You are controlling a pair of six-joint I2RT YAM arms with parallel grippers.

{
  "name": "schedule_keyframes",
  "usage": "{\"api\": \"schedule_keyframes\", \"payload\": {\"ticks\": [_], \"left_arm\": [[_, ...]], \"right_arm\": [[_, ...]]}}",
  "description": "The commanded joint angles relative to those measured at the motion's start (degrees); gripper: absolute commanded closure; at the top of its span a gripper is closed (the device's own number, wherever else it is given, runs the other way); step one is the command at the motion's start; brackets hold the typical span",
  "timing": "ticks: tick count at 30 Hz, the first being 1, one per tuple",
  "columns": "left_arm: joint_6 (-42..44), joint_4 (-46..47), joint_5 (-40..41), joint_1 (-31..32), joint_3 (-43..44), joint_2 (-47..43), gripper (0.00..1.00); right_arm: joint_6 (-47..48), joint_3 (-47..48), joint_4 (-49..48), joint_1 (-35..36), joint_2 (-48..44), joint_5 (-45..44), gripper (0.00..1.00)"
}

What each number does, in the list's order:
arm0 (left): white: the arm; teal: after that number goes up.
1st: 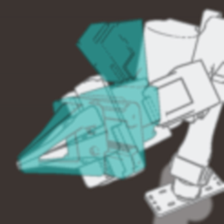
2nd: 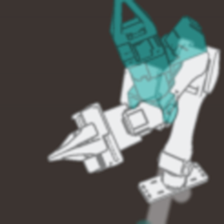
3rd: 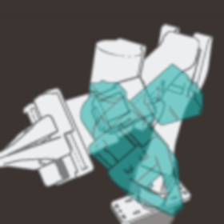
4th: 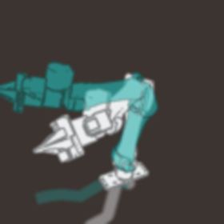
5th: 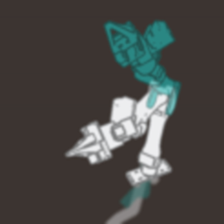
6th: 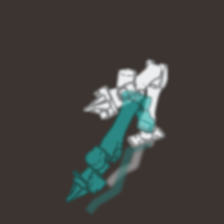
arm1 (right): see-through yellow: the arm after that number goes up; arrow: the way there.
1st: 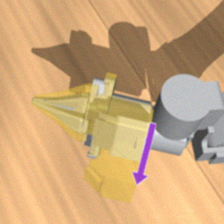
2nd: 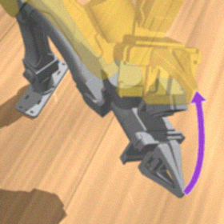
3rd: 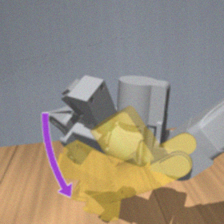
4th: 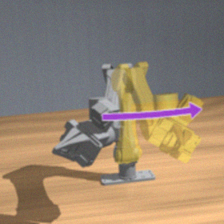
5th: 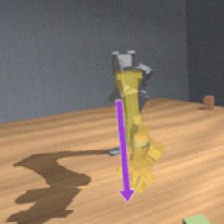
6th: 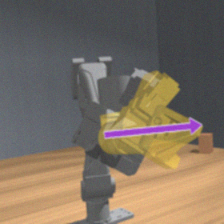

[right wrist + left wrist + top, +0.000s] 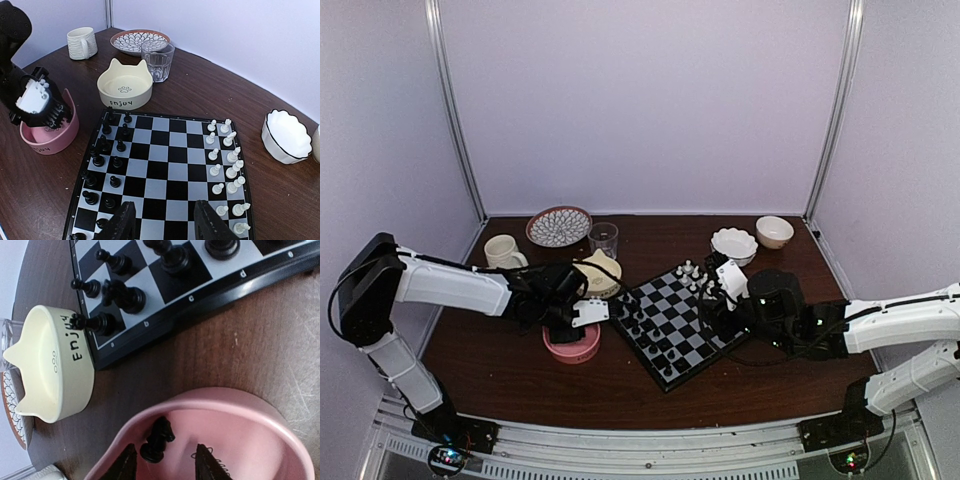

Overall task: Set up the chess pieces on the board
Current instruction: Pick up the knight from the storage box.

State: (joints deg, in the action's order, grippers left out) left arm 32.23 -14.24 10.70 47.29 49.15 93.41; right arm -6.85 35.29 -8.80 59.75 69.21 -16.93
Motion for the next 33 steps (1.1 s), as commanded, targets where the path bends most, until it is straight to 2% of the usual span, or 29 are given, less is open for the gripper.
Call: {"api": "schedule_keyframes", "payload": {"ticks": [1,8,16,21,29,33], "left_arm": [[-2.14,-6.21,-7.82,-2.24,5.46,1.48,0.58],[-3.7,-12.89,-9.22,-3.49,9.52,6.09,0.57],[-5.02,-14.76,-8.88,-3.82,9.56,6.33,0.6],[-4.83,-8.3,-8.04,-3.78,6.13,0.59,0.6],[-5.85,-4.35,-10.7,-2.63,2.14,-10.17,0.58],[-6.49,-6.08,-10.7,-1.62,0.81,-11.7,0.68]], "right_arm": [[-0.09,1.24,0.12,-0.24,-1.24,-0.99,0.57],[-0.21,0.93,0.05,-0.24,-1.87,-1.18,0.57],[-0.27,0.84,-0.02,-0.24,-2.0,-1.23,0.57],[-0.23,0.92,-0.01,-0.24,-1.8,-1.16,0.57],[-0.09,1.08,0.11,-0.27,-1.72,-1.44,0.57],[-0.09,1.31,0.15,-0.2,-1.36,-1.34,0.57]]}}
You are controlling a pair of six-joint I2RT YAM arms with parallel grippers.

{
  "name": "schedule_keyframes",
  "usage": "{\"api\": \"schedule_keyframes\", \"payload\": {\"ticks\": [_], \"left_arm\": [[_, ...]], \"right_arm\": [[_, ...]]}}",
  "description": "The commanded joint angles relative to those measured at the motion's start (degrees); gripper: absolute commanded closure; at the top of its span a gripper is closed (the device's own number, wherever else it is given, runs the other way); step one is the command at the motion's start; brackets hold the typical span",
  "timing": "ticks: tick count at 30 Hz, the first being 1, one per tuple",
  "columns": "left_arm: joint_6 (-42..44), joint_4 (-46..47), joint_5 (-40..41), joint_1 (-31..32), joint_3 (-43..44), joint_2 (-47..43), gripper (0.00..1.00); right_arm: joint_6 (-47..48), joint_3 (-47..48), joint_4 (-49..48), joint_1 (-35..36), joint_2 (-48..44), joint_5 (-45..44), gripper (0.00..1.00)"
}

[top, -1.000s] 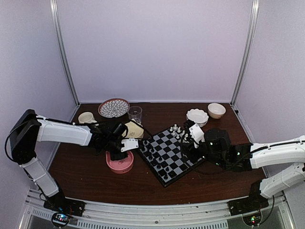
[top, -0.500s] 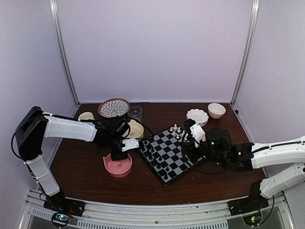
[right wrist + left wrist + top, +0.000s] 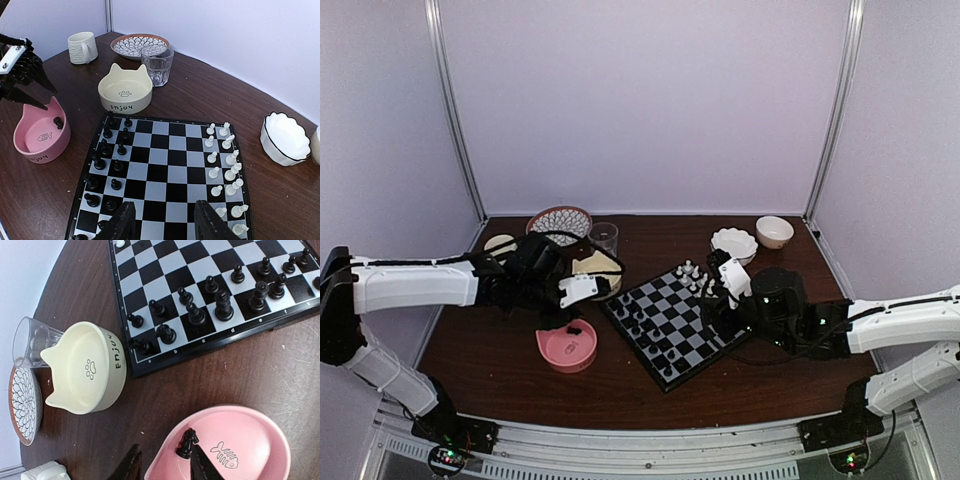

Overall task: Set up the chess pieces on the board
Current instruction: Pick up the knight from the storage box.

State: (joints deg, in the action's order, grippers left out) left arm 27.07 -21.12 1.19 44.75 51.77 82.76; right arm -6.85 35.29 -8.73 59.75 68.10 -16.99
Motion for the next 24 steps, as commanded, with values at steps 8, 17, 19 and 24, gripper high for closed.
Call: {"api": "schedule_keyframes", "payload": {"ticks": [8,17,19,24], "left_arm": [[-2.29,-0.24,-0.35,0.96,-3.36,0.82,0.72],[-1.58,0.53,4.48,0.95,-2.17,5.8,0.72],[-1.58,0.55,4.96,0.91,-2.03,6.29,0.72],[-1.41,0.65,5.4,0.65,-1.49,7.87,0.72]], "right_arm": [[-0.09,1.36,0.34,-0.25,-0.37,-1.29,0.57],[-0.24,0.92,0.25,-0.25,-1.45,-1.62,0.57],[-0.11,0.55,0.13,-0.25,-2.13,-1.87,0.57],[-0.03,0.23,0.03,-0.32,-2.88,-2.34,0.56]]}}
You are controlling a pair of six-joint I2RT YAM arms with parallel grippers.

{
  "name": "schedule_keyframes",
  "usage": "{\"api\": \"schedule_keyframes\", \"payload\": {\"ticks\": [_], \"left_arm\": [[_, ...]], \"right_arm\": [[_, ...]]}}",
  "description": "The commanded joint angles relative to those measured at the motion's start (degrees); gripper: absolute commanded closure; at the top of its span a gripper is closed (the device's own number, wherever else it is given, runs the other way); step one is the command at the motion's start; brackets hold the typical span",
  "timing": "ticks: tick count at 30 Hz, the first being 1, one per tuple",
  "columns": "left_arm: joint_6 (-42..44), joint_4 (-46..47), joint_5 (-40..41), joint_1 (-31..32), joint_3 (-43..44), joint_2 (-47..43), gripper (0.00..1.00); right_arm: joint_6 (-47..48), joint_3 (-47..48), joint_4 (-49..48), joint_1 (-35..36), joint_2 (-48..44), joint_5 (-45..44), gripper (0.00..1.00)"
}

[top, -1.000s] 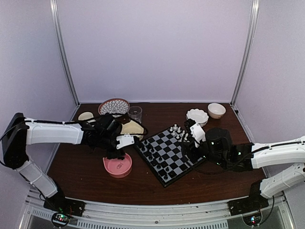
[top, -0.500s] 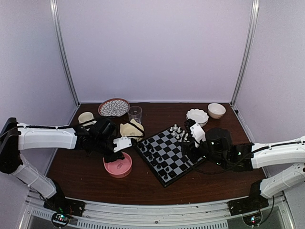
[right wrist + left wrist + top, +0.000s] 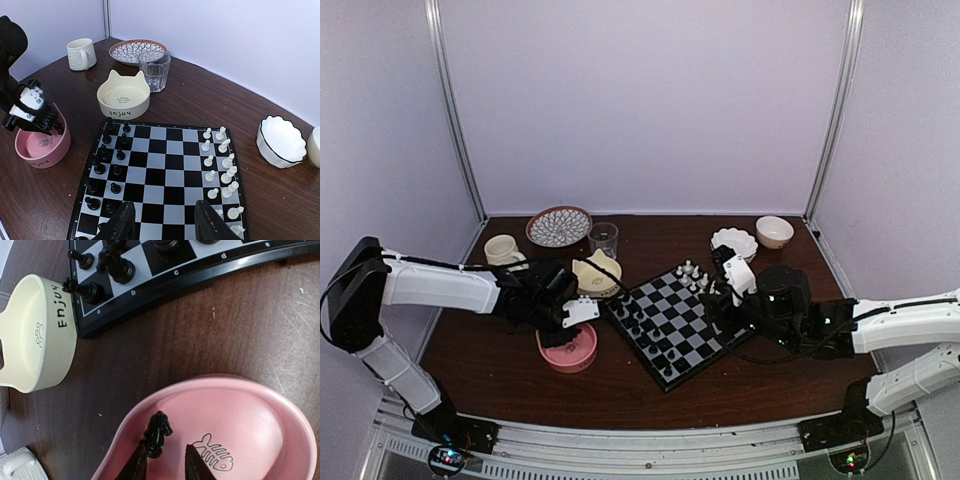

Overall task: Set up the chess pieces on the board
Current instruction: Pick up the knight from the storage box.

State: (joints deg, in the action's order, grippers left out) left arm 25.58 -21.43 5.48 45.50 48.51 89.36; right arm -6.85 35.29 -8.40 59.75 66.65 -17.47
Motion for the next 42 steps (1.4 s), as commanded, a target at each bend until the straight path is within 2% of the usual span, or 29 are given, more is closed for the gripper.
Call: {"api": "schedule_keyframes", "payload": {"ticks": [1,8,13,27,36,42], "left_arm": [[0.01,0.61,1.12,-0.27,2.1,1.67,0.72],[-0.14,0.36,1.12,-0.93,3.28,3.45,0.71],[-0.55,-1.15,0.81,-1.19,4.39,5.08,0.66],[-7.37,-13.06,-8.44,-3.22,10.98,10.39,0.65],[-10.12,-16.24,-9.88,-3.22,12.18,10.69,0.65],[-11.18,-17.53,-6.37,-3.22,12.23,10.9,0.63]], "right_arm": [[-0.01,0.23,-0.25,-0.3,-1.44,-1.93,0.57],[0.0,-0.2,-0.19,-0.25,-2.61,-2.47,0.56],[0.06,-0.39,-0.29,-0.27,-3.02,-2.72,0.56],[0.15,-0.3,-0.29,-0.31,-2.67,-2.77,0.56],[0.25,-0.39,-0.38,-0.25,-2.76,-3.3,0.55],[0.13,-0.39,-0.44,-0.24,-2.76,-3.14,0.55]]}}
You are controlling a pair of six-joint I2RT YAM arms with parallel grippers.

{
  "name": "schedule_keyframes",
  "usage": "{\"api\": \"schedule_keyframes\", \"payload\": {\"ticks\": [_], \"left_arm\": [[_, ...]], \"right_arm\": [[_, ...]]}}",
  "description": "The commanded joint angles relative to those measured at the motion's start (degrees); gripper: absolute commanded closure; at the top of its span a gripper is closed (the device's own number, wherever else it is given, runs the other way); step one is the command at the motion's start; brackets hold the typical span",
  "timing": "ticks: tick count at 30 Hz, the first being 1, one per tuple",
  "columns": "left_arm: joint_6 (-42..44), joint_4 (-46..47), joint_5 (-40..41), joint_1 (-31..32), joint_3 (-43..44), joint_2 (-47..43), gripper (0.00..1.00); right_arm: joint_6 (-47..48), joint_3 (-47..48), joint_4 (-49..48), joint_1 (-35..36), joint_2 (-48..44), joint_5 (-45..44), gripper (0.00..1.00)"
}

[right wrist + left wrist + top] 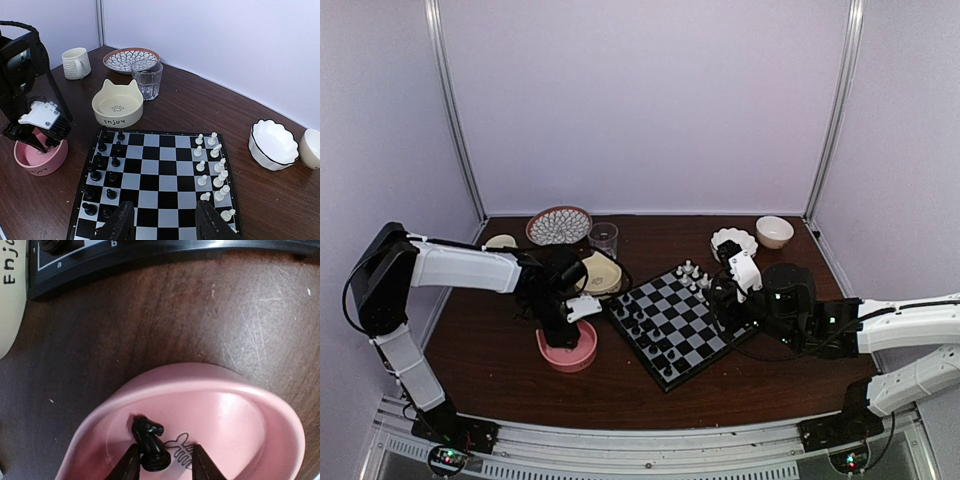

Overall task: Set up the chess pieces on the board
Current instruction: Pick up the knight from the storage box.

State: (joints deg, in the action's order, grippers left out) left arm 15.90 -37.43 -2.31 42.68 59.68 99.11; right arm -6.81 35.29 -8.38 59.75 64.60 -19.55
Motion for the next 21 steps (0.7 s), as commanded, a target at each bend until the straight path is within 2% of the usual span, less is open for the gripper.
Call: {"api": "schedule_keyframes", "payload": {"ticks": [1,3,7,11,15,21], "left_arm": [[-1.39,-1.4,1.43,-0.41,1.05,1.24,0.63],[-1.17,-1.1,1.43,-0.41,1.19,1.58,0.63],[-0.86,-0.33,4.64,-0.4,1.2,1.45,0.71],[-0.55,1.61,4.48,-0.4,-0.15,-1.23,0.8],[-0.38,4.24,2.44,-0.29,-1.53,-5.38,0.85],[0.35,14.4,-6.41,0.31,-7.28,-15.12,0.84]], "right_arm": [[0.12,-0.33,-0.41,-0.26,-0.7,-0.98,0.55],[0.13,-0.31,-0.4,-0.27,-0.76,-0.93,0.55],[0.05,-0.35,-0.31,-0.26,-0.94,-0.91,0.55],[-0.04,-0.31,-0.32,-0.3,-0.88,-0.47,0.55],[-0.63,0.06,-0.06,-0.3,-0.83,2.1,0.55],[-2.63,1.51,-0.6,-0.31,0.95,12.85,0.55]]}}
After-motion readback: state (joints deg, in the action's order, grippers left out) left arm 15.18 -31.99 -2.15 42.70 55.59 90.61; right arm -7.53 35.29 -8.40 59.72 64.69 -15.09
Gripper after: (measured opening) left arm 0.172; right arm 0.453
